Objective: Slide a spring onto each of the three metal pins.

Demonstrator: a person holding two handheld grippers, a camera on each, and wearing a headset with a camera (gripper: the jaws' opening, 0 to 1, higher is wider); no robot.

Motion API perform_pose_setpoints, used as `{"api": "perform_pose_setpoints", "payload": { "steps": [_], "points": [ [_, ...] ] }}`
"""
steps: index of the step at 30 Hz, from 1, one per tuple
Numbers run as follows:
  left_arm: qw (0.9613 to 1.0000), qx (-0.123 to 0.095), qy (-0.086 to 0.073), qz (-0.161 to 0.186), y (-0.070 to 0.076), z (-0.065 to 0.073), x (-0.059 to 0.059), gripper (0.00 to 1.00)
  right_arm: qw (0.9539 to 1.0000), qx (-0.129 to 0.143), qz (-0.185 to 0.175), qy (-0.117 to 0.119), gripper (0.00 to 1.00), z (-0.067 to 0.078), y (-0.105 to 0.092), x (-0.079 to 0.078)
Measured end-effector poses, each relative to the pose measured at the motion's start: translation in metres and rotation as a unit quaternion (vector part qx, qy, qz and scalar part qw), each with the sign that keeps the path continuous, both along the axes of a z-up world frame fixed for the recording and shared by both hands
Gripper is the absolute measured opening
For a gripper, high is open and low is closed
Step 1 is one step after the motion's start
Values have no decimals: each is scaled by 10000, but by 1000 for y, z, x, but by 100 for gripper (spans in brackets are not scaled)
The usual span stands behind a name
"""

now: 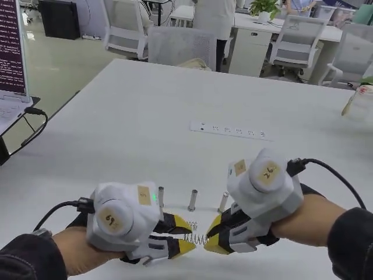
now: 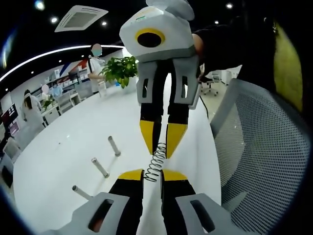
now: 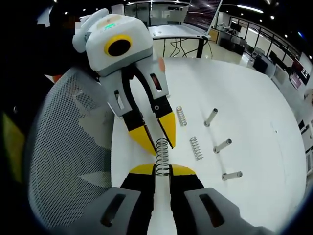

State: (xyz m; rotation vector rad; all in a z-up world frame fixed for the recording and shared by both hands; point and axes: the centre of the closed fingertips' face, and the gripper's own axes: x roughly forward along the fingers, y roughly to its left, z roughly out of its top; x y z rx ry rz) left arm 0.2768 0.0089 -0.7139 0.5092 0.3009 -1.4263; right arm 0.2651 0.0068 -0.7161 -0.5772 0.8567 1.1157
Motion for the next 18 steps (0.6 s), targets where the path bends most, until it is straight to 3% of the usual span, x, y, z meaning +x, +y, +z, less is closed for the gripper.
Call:
{"api": "perform_pose_setpoints", "payload": {
  "steps": [8, 11, 13, 18],
  "points": [
    [10000, 32, -8, -79, 0, -3, -2, 5, 10000, 49, 14, 35, 8, 2, 0, -1],
    [9998, 104, 91, -164, 1, -6, -6, 2, 9999, 111, -37, 80, 9, 3, 0, -1],
    [9998, 16, 135, -148, 0, -4, -6, 2, 9998, 138, -28, 102, 9, 4, 0, -2],
    [9995, 29, 237, -183, 1, -4, -8, 2, 9994, 307, -15, 150, 9, 5, 2, -5]
  ]
}}
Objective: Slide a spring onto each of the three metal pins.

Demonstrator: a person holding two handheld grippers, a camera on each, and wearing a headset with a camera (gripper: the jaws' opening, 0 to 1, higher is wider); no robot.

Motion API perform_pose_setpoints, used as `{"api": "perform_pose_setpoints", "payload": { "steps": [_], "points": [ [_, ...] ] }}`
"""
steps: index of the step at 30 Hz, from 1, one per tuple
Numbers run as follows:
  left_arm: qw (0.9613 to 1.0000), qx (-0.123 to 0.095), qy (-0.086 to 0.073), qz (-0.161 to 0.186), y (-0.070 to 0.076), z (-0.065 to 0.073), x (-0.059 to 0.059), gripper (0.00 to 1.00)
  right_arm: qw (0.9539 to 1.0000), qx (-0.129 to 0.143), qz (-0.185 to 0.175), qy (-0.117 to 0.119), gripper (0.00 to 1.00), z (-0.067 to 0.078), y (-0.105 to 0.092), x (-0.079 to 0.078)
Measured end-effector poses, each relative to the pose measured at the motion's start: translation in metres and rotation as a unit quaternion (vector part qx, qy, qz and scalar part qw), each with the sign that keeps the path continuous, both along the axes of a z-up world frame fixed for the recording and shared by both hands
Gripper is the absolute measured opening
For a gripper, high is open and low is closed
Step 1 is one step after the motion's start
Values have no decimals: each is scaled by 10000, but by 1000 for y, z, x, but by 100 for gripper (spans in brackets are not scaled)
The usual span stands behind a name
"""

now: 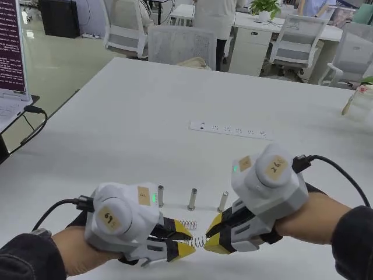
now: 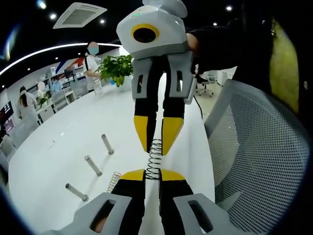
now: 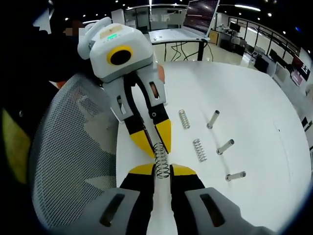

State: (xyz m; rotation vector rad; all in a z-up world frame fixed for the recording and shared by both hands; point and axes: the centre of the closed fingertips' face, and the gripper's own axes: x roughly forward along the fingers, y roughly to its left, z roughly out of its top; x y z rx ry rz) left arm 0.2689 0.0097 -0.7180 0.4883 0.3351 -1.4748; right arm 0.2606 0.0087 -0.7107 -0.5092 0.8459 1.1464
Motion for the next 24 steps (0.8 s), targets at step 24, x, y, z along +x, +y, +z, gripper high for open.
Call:
{"api": "perform_pose_setpoints", "payload": {
  "steps": [24],
  "points": [
    [9994, -212, 251, 135, 2, 7, -1, 2, 9940, 942, -450, 329, 7, 3, 2, 0]
  ]
}}
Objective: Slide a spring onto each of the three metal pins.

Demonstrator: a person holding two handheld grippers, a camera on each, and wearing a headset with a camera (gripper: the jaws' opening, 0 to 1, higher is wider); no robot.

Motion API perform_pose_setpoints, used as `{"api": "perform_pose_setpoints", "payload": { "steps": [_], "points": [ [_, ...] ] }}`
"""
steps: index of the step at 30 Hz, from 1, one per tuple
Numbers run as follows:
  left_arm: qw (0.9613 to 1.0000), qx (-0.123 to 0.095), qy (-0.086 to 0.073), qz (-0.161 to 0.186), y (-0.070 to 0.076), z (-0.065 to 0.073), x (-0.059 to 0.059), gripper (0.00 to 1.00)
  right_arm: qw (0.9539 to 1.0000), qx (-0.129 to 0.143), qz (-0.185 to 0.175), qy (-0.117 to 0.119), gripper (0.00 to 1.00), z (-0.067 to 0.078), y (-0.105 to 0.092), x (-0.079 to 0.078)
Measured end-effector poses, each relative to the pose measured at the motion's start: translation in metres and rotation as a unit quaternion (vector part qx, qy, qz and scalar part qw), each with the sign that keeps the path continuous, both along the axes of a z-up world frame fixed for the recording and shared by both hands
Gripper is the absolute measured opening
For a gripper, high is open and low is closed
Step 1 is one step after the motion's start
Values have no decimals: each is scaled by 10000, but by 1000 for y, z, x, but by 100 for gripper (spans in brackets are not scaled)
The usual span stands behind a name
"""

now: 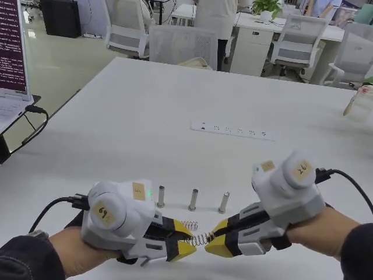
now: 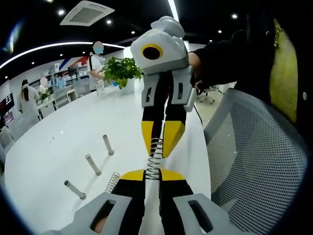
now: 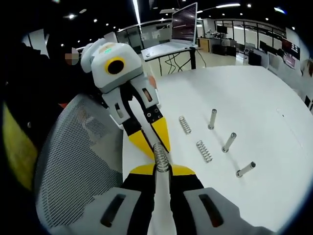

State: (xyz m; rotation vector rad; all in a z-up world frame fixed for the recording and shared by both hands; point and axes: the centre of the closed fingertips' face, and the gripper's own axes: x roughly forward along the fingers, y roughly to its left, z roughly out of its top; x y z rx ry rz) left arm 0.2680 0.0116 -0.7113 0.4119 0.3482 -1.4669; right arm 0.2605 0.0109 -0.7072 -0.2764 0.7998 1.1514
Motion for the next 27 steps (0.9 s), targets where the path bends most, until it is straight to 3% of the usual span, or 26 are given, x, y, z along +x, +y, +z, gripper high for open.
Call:
{"api": "perform_pose_setpoints", "payload": {
  "steps": [18, 27],
  "points": [
    [10000, -45, 20, 31, -1, 4, 1, 2, 9999, 32, 133, -46, 9, 5, 17, 3],
    [9996, -237, 68, 133, -2, 9, 4, 2, 9997, 227, -28, -13, 8, 10, 16, 7]
  ]
}}
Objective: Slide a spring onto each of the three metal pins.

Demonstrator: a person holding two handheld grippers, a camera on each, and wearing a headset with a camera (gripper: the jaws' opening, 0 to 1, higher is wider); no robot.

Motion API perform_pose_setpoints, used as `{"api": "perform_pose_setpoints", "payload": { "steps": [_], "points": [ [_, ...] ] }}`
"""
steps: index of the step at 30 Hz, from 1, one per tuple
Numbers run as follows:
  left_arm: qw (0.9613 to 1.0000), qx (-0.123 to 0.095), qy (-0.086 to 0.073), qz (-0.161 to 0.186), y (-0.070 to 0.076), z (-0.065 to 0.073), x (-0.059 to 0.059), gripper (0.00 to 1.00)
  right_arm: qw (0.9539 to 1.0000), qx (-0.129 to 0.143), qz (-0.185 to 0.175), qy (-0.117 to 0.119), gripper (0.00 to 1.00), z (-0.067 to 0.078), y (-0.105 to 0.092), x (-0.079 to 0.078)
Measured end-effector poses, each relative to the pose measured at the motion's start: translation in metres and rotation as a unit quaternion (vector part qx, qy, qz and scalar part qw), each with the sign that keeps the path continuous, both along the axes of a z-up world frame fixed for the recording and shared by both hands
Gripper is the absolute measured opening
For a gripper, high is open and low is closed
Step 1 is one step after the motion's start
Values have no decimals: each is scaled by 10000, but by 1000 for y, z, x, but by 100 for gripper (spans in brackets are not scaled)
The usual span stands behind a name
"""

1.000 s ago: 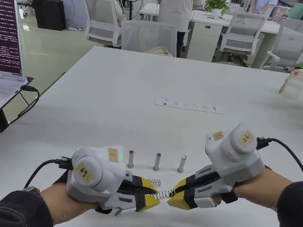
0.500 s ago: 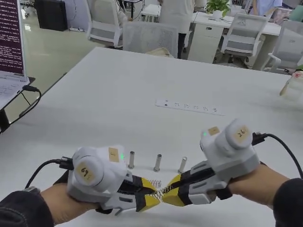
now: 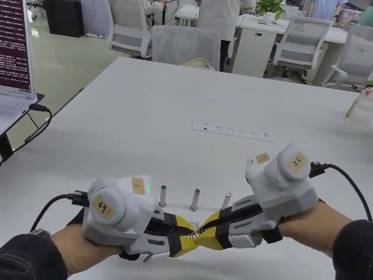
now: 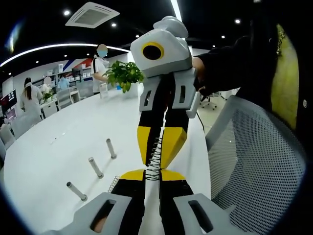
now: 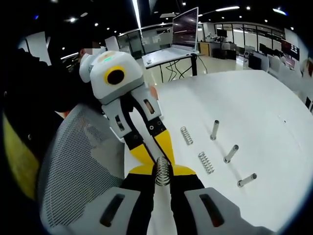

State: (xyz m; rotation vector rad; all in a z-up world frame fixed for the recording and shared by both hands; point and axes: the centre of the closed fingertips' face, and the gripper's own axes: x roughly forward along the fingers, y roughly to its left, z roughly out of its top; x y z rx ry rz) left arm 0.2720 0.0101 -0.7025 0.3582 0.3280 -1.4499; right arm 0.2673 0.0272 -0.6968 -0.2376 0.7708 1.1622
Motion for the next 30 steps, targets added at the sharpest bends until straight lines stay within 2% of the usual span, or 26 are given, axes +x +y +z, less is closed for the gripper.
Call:
{"api": "perform_pose_setpoints", "payload": {
  "steps": [6, 11, 15, 30],
  "points": [
    [10000, -5, -13, 36, -1, -1, 0, 3, 9999, -158, 0, 21, 8, 0, 1, 1],
    [9999, 5, -136, 9, -3, 0, 1, 3, 9993, -361, 77, -5, 8, 2, 0, 2],
    [9997, 59, -243, -27, -3, -1, 1, 3, 9991, -421, 81, 13, 8, 2, 1, 1],
    [9998, 69, -175, -78, -5, -3, -2, 3, 9964, -795, 278, 1, 8, 3, 2, 0]
  ]
}}
